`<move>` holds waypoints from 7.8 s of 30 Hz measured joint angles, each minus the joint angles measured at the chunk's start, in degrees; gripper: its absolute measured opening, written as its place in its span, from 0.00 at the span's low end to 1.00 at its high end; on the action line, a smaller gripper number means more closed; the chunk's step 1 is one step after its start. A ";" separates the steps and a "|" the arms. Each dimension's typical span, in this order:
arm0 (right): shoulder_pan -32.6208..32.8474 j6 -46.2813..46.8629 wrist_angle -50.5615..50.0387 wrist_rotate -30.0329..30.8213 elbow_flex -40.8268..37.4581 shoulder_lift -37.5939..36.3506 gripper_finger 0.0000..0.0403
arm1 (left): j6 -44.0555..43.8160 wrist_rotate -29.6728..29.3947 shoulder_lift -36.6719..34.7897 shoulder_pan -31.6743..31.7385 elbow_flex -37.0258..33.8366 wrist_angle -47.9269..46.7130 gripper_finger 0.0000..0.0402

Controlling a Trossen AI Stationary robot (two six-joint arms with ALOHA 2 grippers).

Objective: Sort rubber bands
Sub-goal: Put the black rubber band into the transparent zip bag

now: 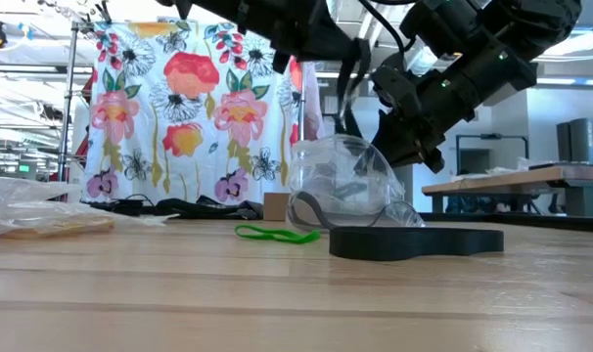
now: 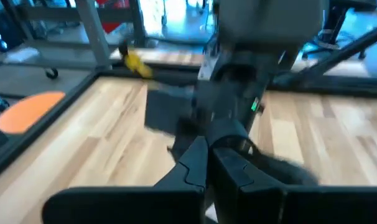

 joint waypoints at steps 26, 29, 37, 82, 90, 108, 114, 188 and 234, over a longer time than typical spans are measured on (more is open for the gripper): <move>2.79 -2.58 7.52 -0.39 0.06 -0.02 0.00 | -9.77 2.87 7.23 -4.17 -0.03 -5.02 0.00; 3.10 -3.08 8.10 -0.37 0.06 -0.51 0.00 | -9.96 2.53 7.09 -4.59 0.00 -5.25 0.00; 5.10 -3.40 8.66 -0.65 0.04 -2.19 0.00 | -11.78 0.00 7.04 -4.73 0.01 -9.21 0.00; 9.24 -3.96 9.97 -5.02 2.67 2.70 0.00 | -31.66 -0.94 6.84 1.85 0.00 -17.03 0.00; 8.87 -3.90 10.39 -0.67 2.66 3.48 0.00 | -27.75 7.66 6.83 2.60 0.00 -16.64 0.00; 8.44 -3.42 10.10 2.90 2.66 3.48 0.00 | -21.44 11.36 6.91 2.13 -0.04 -14.98 0.34; 7.53 -3.93 9.56 2.86 2.45 3.41 0.00 | -16.61 9.24 6.93 2.13 -0.13 -14.01 0.43; -2.07 -0.24 19.51 -12.15 -4.73 9.44 0.00 | -15.19 -4.27 15.85 -8.82 -3.74 -3.03 0.01; 8.31 -0.40 12.55 3.80 -4.38 -6.16 0.00 | -6.66 -14.92 8.83 -7.72 -3.80 4.74 0.00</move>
